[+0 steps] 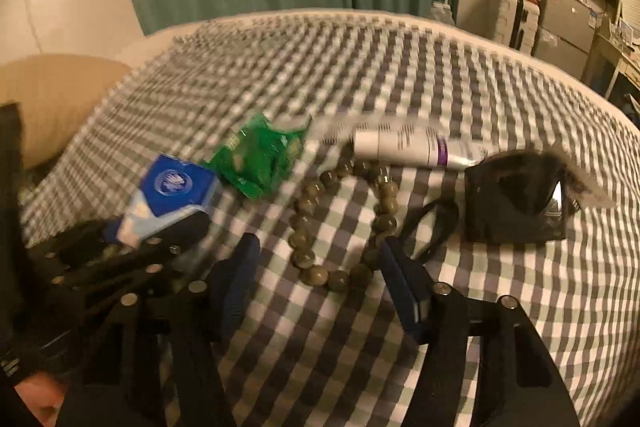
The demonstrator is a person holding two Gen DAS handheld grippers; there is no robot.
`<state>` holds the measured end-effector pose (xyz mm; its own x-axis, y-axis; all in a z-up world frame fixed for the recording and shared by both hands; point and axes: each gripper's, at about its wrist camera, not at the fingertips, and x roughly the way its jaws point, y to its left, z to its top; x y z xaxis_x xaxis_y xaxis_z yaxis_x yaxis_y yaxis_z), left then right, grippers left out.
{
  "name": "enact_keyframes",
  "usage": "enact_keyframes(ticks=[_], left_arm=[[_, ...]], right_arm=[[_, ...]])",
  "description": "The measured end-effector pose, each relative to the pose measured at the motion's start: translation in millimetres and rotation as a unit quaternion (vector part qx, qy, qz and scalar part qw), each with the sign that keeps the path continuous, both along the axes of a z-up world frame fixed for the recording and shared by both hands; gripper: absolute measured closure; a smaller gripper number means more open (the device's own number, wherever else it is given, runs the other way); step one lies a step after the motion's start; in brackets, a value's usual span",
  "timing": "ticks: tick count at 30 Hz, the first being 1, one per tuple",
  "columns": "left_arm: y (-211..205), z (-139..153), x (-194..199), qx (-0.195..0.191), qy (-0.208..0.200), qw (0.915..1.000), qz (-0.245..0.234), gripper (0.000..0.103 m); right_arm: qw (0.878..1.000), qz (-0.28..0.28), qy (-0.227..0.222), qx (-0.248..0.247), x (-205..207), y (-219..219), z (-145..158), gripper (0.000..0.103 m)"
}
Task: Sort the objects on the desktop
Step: 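Grasp the blue Vinda tissue pack with the left tool while the right tool grasps the bead bracelet, then carry the tissue pack and bead bracelet over the cardboard box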
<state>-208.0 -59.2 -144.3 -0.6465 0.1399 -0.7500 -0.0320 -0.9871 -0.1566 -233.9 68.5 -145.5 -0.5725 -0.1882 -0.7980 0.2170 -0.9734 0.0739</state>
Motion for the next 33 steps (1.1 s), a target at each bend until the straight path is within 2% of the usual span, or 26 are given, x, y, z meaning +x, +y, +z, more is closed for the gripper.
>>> enact_keyframes(ticks=[1, 2, 3, 6, 7, 10, 13, 15, 17, 21, 33], left_arm=[[1, 0, 1, -0.004, 0.004, 1.0, -0.001, 0.057], [2, 0, 1, -0.004, 0.006, 1.0, -0.002, 0.056], [2, 0, 1, -0.002, 0.008, 1.0, -0.002, 0.056], [0, 0, 1, 0.01, 0.016, 0.9998, 0.002, 0.057], [0, 0, 3, 0.011, 0.015, 0.9998, 0.004, 0.056], [-1, 5, 13, 0.006, 0.011, 0.9999, 0.004, 0.057], [-4, 15, 29, 0.034, 0.009, 0.9994, 0.0, 0.057], [-5, 21, 42, 0.026, 0.015, 0.9995, 0.003, 0.057], [-7, 24, 57, 0.021, 0.012, 0.9997, 0.003, 0.057], [-11, 35, 78, 0.038, 0.007, 0.9991, 0.015, 0.057], [13, 102, 139, 0.059, 0.057, 0.9964, -0.019, 0.056]], right_arm=[[1.0, -0.001, -0.004, 0.007, 0, 1, -5, 0.059], [1.0, -0.001, 0.002, 0.013, 1, 2, -6, 0.062], [1.0, -0.003, 0.004, 0.014, 2, 4, -6, 0.072], [1.0, -0.013, -0.009, -0.015, 6, 18, 1, 0.08], [1.0, -0.013, -0.01, -0.017, 9, 20, 3, 0.092], [1.0, -0.001, -0.012, -0.02, 21, 20, 12, 0.092], [0.999, 0.011, -0.01, -0.03, 35, 21, 29, 0.092], [0.999, 0.012, -0.008, -0.049, 44, 24, 40, 0.092], [0.998, 0.011, -0.002, -0.062, 57, 27, 54, 0.092], [0.997, 0.004, 0.017, -0.07, 84, 20, 80, 0.092], [0.992, -0.025, 0.078, -0.096, 161, 46, 154, 0.092]])
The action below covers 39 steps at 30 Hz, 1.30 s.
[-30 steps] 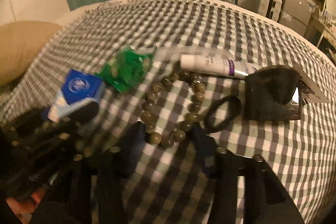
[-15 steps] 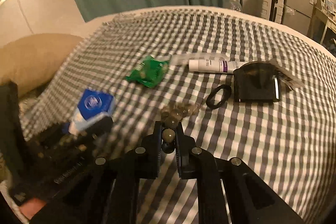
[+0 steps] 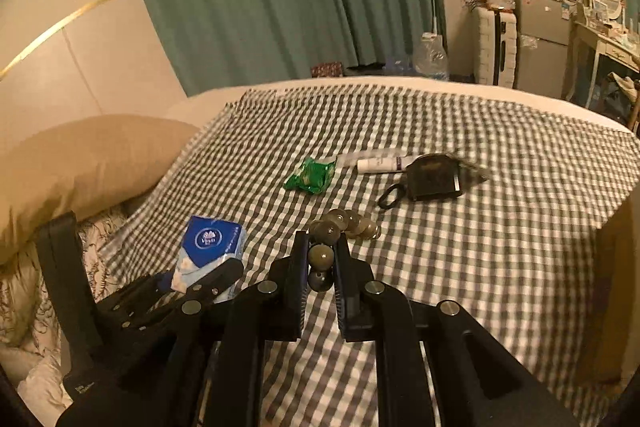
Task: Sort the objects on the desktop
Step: 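Carry the tissue pack and bead bracelet over the cardboard box, then open both tools to drop the tissue pack and bracelet into the box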
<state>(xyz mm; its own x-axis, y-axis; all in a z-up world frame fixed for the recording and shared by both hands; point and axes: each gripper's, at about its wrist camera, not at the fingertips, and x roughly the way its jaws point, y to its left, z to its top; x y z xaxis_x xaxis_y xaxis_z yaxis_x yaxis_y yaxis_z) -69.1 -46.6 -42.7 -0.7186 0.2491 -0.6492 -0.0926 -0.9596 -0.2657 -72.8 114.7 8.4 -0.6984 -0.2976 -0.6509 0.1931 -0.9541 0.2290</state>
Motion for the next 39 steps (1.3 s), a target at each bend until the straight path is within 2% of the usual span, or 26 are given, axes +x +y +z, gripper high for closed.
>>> enact_keyframes(ticks=[6, 12, 17, 21, 26, 31, 33, 39], left_arm=[[27, 49, 20, 0.011, 0.032, 0.9989, -0.033, 0.057], [75, 99, 36, 0.021, 0.069, 0.9934, -0.089, 0.057], [131, 132, 38, 0.048, 0.08, 0.9849, -0.146, 0.057], [195, 150, 40, 0.051, 0.084, 0.9735, -0.207, 0.057], [280, 152, 52, 0.043, 0.091, 0.9574, -0.271, 0.057], [347, 135, 53, 0.038, 0.067, 0.9452, -0.317, 0.057], [371, 124, 48, 0.035, 0.058, 0.9415, -0.33, 0.057], [417, 98, 27, 0.013, 0.033, 0.9388, -0.343, 0.054]], right_arm=[[0.999, -0.008, 0.039, 0.014, 32, 22, 41, 0.092], [0.995, -0.03, 0.082, 0.045, 60, 59, 87, 0.092], [0.99, -0.059, 0.101, 0.077, 80, 104, 114, 0.092], [0.985, -0.099, 0.102, 0.102, 91, 155, 127, 0.092], [0.977, -0.153, 0.078, 0.125, 92, 224, 130, 0.092], [0.971, -0.195, 0.052, 0.124, 85, 289, 119, 0.092], [0.969, -0.212, 0.043, 0.119, 83, 311, 111, 0.092], [0.963, -0.252, 0.006, 0.098, 78, 362, 80, 0.091]])
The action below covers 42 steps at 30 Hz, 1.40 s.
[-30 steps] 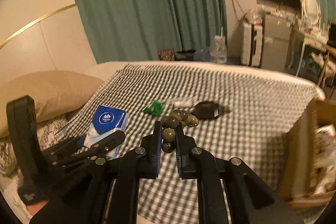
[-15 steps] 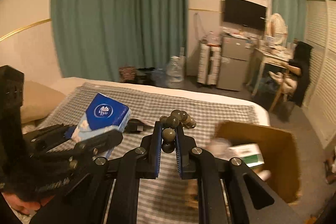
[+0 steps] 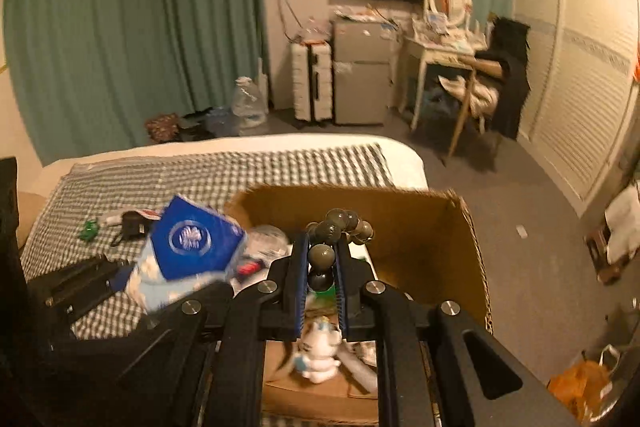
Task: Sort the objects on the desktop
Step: 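Open both tools to drop the tissue pack and bracelet into the box, then move both tools back to the green snack packet and black sunglasses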
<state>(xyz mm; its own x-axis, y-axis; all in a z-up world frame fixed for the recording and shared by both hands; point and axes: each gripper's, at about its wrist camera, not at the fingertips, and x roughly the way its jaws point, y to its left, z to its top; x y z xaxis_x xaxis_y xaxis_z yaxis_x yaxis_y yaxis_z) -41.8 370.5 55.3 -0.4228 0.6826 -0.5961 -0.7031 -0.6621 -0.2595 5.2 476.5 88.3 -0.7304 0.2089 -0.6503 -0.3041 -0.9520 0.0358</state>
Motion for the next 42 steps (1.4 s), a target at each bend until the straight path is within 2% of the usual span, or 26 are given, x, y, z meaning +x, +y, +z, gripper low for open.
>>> enact_keyframes(ticks=[2, 4, 5, 6, 11, 17, 21, 23, 28, 30, 32, 35, 36, 40, 42], left_arm=[[12, -4, -4, -0.01, -0.005, 0.9999, -0.01, 0.047], [12, -7, -6, -0.026, -0.003, 0.9996, -0.006, 0.023], [8, -6, -6, -0.026, -0.001, 0.9997, 0.0, 0.01], [5, -5, -6, -0.026, 0.006, 0.9996, 0.008, 0.008], [-35, 13, -14, 0.002, 0.009, 0.9997, 0.021, 0.007], [-131, 42, -47, 0.009, 0.022, 0.9936, 0.11, 0.006], [-213, 66, -79, -0.004, 0.057, 0.9757, 0.211, 0.002], [-261, 78, -94, -0.009, 0.066, 0.9619, 0.265, 0.001], [-346, 81, -109, -0.026, 0.088, 0.9392, 0.331, 0.0], [-373, 68, -111, -0.039, 0.089, 0.9321, 0.349, 0.0], [-388, 49, -114, -0.045, 0.08, 0.9293, 0.358, 0.0], [-410, 4, -118, -0.048, 0.06, 0.9253, 0.371, 0.0], [-416, -12, -118, -0.049, 0.051, 0.9255, 0.372, 0.0], [-425, -86, -118, -0.041, 0.026, 0.9168, 0.396, 0.0], [-421, -115, -125, -0.037, 0.013, 0.9174, 0.396, 0.0]], right_arm=[[0.999, -0.02, -0.022, -0.018, -3, 12, -8, 0.079], [0.999, -0.042, -0.026, -0.022, -1, 18, -13, 0.051], [0.999, -0.047, -0.021, -0.017, 0, 18, -11, 0.047], [0.998, -0.051, -0.017, -0.015, 3, 14, -10, 0.042], [0.999, -0.044, -0.007, 0.007, 2, -7, 1, 0.042], [0.999, 0.014, 0.029, 0.016, -2, -65, 18, 0.042], [0.996, 0.07, 0.039, 0.026, -21, -115, 29, 0.042], [0.995, 0.089, 0.048, 0.014, -29, -133, 34, 0.042], [0.988, 0.135, 0.078, -0.012, -51, -180, 42, 0.039], [0.986, 0.145, 0.086, -0.015, -61, -199, 39, 0.038], [0.983, 0.154, 0.094, -0.029, -70, -213, 31, 0.037], [0.981, 0.161, 0.1, -0.049, -86, -237, 4, 0.036], [0.981, 0.161, 0.097, -0.046, -92, -246, -9, 0.036], [0.983, 0.16, 0.074, -0.056, -118, -274, -70, 0.035], [0.985, 0.155, 0.043, -0.06, -137, -283, -101, 0.03]])
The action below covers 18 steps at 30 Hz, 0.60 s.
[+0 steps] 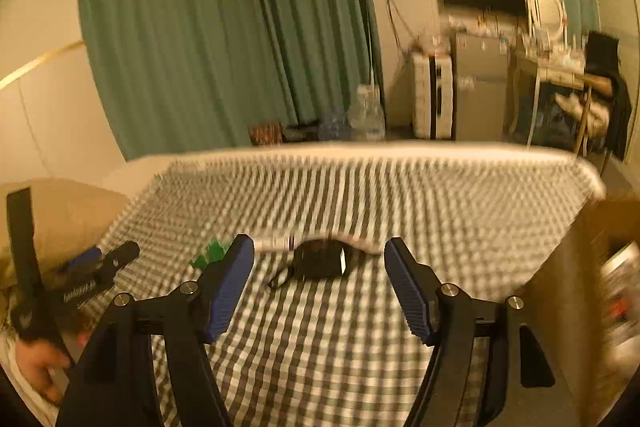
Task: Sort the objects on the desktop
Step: 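Move both tools back to the green snack packet and black sunglasses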
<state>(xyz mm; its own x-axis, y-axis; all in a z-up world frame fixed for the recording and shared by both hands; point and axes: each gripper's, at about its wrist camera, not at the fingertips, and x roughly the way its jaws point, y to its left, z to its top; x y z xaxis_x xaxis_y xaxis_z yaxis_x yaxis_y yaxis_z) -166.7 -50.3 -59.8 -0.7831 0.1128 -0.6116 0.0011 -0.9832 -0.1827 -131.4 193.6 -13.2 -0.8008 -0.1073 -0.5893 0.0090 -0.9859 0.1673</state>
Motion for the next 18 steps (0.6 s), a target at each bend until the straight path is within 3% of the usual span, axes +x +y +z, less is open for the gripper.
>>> enact_keyframes(ticks=[5, 10, 13, 18], left_arm=[[19, -46, -27, -0.041, -0.013, 0.9984, -0.038, 0.0], [35, -65, -64, -0.053, -0.004, 0.9932, -0.103, 0.0], [42, -72, -78, -0.076, -0.001, 0.9903, -0.117, 0.0], [45, -83, -101, -0.057, -0.036, 0.9905, -0.12, 0.0]], right_arm=[[0.999, -0.001, -0.049, -0.001, -42, 0, -45, 0.026], [0.997, 0.013, -0.072, 0.008, -79, -1, -72, 0.023], [0.996, 0.014, -0.081, 0.021, -98, -10, -86, 0.023], [0.996, 0.014, -0.088, 0.027, -118, -22, -103, 0.022]])
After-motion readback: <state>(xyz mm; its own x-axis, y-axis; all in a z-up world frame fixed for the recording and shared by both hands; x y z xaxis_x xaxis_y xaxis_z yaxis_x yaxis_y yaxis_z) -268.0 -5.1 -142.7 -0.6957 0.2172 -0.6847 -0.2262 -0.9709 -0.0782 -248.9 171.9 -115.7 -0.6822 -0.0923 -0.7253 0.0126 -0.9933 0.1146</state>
